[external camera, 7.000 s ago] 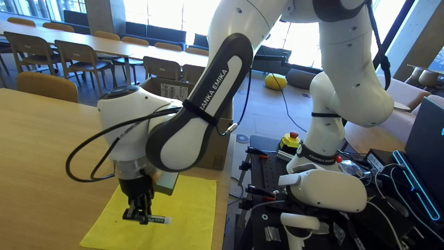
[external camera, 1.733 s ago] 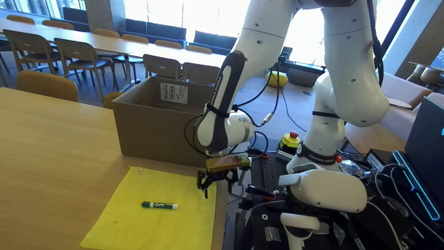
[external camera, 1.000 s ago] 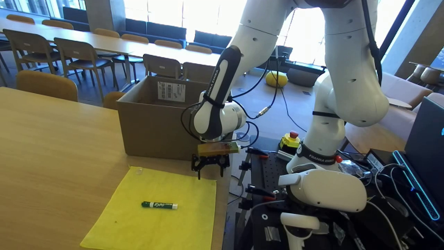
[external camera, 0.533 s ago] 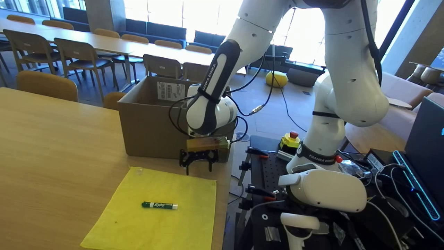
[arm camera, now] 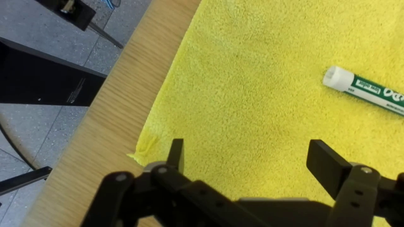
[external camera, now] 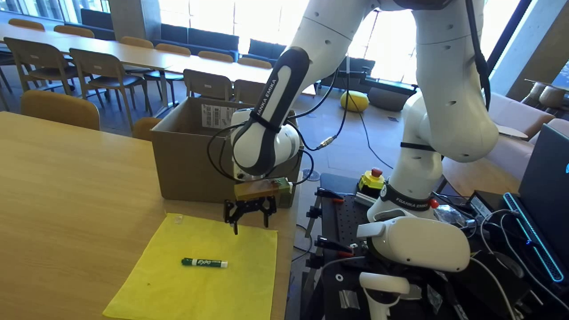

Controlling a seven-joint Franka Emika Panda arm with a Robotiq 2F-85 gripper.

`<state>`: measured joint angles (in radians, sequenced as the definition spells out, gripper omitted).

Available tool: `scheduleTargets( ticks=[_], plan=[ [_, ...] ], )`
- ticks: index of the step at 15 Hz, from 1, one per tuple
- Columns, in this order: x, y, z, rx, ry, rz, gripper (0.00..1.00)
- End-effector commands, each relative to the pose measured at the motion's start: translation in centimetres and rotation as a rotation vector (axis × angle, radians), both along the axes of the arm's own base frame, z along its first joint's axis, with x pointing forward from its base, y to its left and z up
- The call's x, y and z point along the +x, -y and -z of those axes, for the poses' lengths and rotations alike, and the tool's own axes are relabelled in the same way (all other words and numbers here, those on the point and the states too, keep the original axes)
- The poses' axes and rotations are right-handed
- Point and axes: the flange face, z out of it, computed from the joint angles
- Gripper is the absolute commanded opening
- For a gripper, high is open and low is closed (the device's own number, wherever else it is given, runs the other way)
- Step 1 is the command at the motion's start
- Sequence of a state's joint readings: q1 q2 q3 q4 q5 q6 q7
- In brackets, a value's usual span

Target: Put the marker on the towel then put it inside the box

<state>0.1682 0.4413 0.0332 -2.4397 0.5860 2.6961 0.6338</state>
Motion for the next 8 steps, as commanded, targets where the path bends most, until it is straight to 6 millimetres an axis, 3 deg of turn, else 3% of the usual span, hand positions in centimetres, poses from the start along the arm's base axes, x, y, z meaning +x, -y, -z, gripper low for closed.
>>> scheduleTargets(
  ticks=[1, 8],
  plan=[
    [-0.1, -0.9, -0.1, 0.026, -0.022, -0.032, 1.0],
    [-0.4, -1.3, 1.5, 0.067, -0.071, -0.04, 1.0]
  ],
)
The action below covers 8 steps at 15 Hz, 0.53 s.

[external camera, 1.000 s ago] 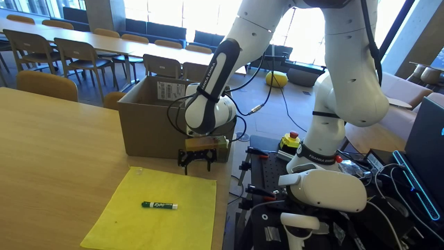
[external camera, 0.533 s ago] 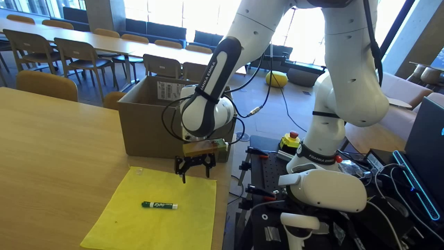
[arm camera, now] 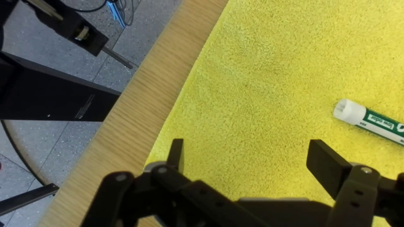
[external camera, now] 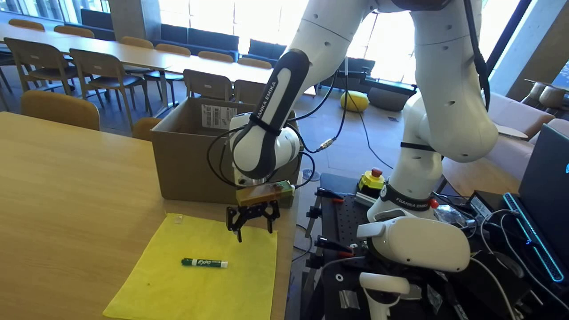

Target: Put the marker on the towel then put it inside the box

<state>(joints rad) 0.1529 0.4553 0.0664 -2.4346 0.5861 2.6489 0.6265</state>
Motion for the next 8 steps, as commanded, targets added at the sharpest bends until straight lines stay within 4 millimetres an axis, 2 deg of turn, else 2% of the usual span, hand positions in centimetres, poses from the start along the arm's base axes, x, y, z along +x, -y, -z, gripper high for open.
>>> scheduleTargets(
  ticks=[1, 8],
  plan=[
    [0.4, -0.3, 1.2, 0.045, -0.028, -0.013, 1.0],
    [-0.3, -0.5, 3.6, 0.072, -0.093, -0.012, 1.0]
  ],
)
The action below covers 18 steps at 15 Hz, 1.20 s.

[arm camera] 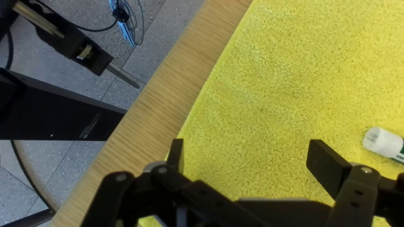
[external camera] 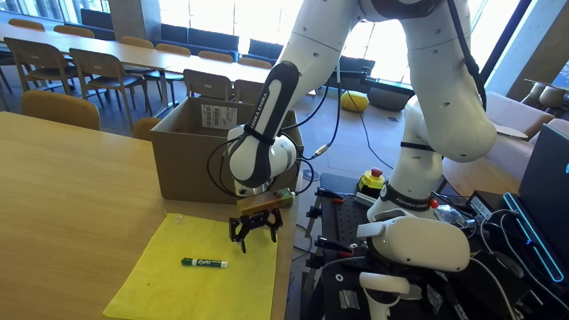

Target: Put the marker on the towel then put it inside the box

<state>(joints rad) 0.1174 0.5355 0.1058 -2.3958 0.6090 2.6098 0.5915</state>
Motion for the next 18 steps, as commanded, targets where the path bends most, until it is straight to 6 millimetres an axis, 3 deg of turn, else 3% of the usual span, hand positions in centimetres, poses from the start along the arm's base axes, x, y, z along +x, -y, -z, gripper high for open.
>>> scheduleTargets(
  ticks=[1, 10, 18],
  plan=[
    [0.2, 0.3, 0.8, 0.028, -0.029, 0.009, 1.0],
    [-0.1, 1.7, 2.0, 0.009, -0.036, 0.119, 1.0],
    [-0.5, 1.2, 3.5, -0.054, -0.083, 0.211, 1.0]
  ],
)
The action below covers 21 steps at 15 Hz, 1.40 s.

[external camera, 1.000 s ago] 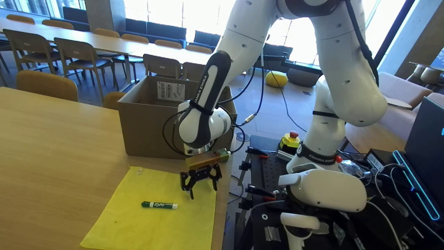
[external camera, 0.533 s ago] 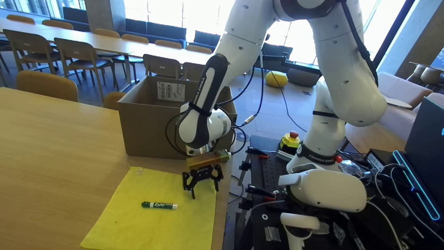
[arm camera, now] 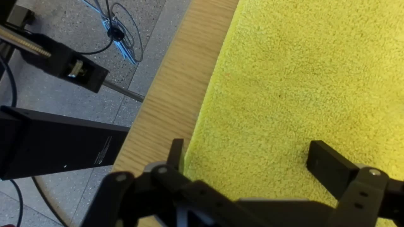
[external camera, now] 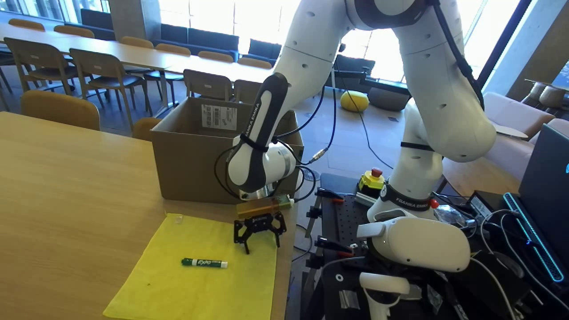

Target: Put the marker on the towel then put it inside the box

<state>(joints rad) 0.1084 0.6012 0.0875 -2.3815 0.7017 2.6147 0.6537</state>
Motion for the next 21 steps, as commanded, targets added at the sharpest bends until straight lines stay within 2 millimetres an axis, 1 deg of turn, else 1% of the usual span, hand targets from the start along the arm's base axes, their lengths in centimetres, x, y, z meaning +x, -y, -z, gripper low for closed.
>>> scheduleTargets(
  ticks=[1, 6, 8, 10, 12, 13, 14, 15, 16, 17, 18, 19, 21],
  plan=[
    [0.3, -0.5, 1.0, -0.046, -0.022, 0.042, 1.0],
    [0.3, -1.1, 1.7, -0.07, -0.046, 0.077, 1.0],
    [0.0, -1.4, 2.0, -0.076, -0.054, 0.098, 1.0],
    [-0.7, -2.1, 2.4, -0.082, -0.06, 0.112, 0.88],
    [-1.2, -2.7, 2.7, -0.089, -0.068, 0.128, 0.68],
    [-1.4, -2.9, 2.7, -0.091, -0.071, 0.131, 0.63],
    [-1.8, -3.0, 2.7, -0.092, -0.074, 0.135, 0.55],
    [-1.9, -3.3, 2.8, -0.096, -0.079, 0.135, 0.53],
    [-2.1, -3.4, 2.7, -0.101, -0.078, 0.136, 0.54],
    [-2.0, -3.4, 2.2, -0.101, -0.069, 0.135, 0.52],
    [-2.0, -3.4, 2.1, -0.107, -0.064, 0.132, 0.46],
    [-1.8, -3.4, 1.8, -0.115, -0.055, 0.124, 0.31],
    [-1.7, -3.4, 0.7, -0.127, -0.043, 0.114, 0.13]
  ],
)
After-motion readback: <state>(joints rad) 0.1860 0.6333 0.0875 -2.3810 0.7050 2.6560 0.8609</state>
